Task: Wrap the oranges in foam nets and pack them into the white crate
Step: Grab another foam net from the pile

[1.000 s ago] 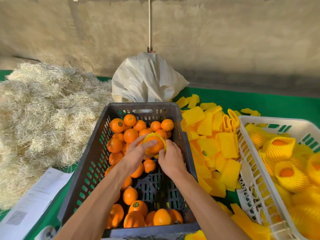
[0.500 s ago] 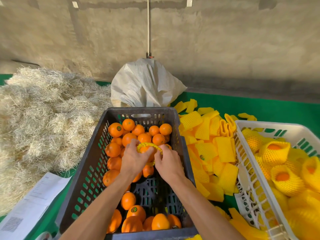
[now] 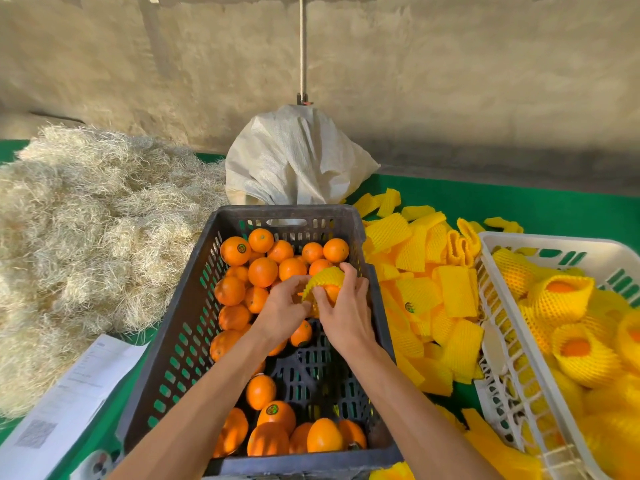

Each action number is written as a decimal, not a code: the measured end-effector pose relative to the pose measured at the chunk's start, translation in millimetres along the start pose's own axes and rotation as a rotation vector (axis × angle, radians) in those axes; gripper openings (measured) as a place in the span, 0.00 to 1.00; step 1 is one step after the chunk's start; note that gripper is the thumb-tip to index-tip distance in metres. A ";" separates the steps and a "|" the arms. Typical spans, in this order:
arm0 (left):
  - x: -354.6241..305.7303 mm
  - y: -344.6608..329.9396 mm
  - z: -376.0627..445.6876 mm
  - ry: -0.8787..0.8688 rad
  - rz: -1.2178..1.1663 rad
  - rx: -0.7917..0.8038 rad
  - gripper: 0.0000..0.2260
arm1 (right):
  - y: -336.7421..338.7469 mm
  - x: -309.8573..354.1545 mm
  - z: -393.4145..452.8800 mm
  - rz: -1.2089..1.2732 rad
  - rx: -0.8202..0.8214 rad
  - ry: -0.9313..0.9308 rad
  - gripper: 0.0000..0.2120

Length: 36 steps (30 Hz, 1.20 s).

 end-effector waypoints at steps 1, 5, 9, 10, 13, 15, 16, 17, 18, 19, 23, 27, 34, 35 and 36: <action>-0.2 -2.1 -0.5 0.015 -0.115 0.032 0.22 | 1.1 2.0 0.6 0.004 -0.008 0.018 0.30; -0.6 -3.2 -2.3 0.048 -0.270 0.042 0.26 | 2.6 12.9 1.2 0.034 0.013 0.084 0.26; -17.2 5.8 -5.1 -0.049 -0.136 -0.050 0.28 | 21.6 24.2 -2.7 -0.041 -0.070 0.103 0.23; -20.1 7.8 -6.3 -0.057 -0.129 -0.076 0.27 | 27.4 29.3 -5.0 -0.084 -0.094 0.130 0.22; -41.2 10.2 -10.0 -0.127 -0.111 -0.155 0.15 | 42.4 46.6 -11.6 -0.245 -0.119 0.230 0.20; -60.2 7.8 -11.1 -0.171 -0.073 -0.211 0.08 | 59.0 52.1 -12.6 -0.333 -0.145 0.248 0.19; -70.0 5.2 -11.7 -0.191 -0.052 -0.244 0.08 | 70.1 53.1 -12.5 -0.357 -0.164 0.244 0.19; -79.8 1.4 -11.5 -0.206 -0.018 -0.281 0.11 | 82.5 53.7 -12.3 -0.377 -0.178 0.236 0.19; -89.7 -4.3 -11.0 -0.211 0.019 -0.316 0.15 | 95.9 53.4 -11.8 -0.392 -0.194 0.232 0.20; -100.7 -11.7 -10.7 -0.214 0.046 -0.353 0.18 | 110.8 52.2 -10.9 -0.388 -0.216 0.231 0.20; -137.9 -65.6 -1.5 -0.185 -0.059 -0.345 0.23 | 178.5 25.7 -6.8 -0.360 -0.294 0.164 0.19; -176.0 -147.5 11.8 -0.192 -0.079 -0.175 0.24 | 243.5 -29.2 -11.4 -0.379 -0.363 0.028 0.20; -225.7 -280.3 21.9 -0.257 -0.116 0.059 0.22 | 317.4 -124.8 -19.1 -0.268 -0.419 -0.184 0.24; -232.1 -294.7 23.9 -0.276 -0.135 0.107 0.21 | 326.0 -133.1 -18.9 -0.260 -0.430 -0.192 0.24; -237.2 -307.0 25.0 -0.294 -0.145 0.155 0.22 | 332.4 -141.8 -17.7 -0.257 -0.428 -0.200 0.24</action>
Point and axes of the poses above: each hand's wrist, its own z-axis towards the middle knuckle, its own y-axis out of the back of the hand, x = y × z, the point moved 10 cm from there along z, towards the middle knuckle, and after that the axes turned 3 degrees about y, right-handed, at the moved point
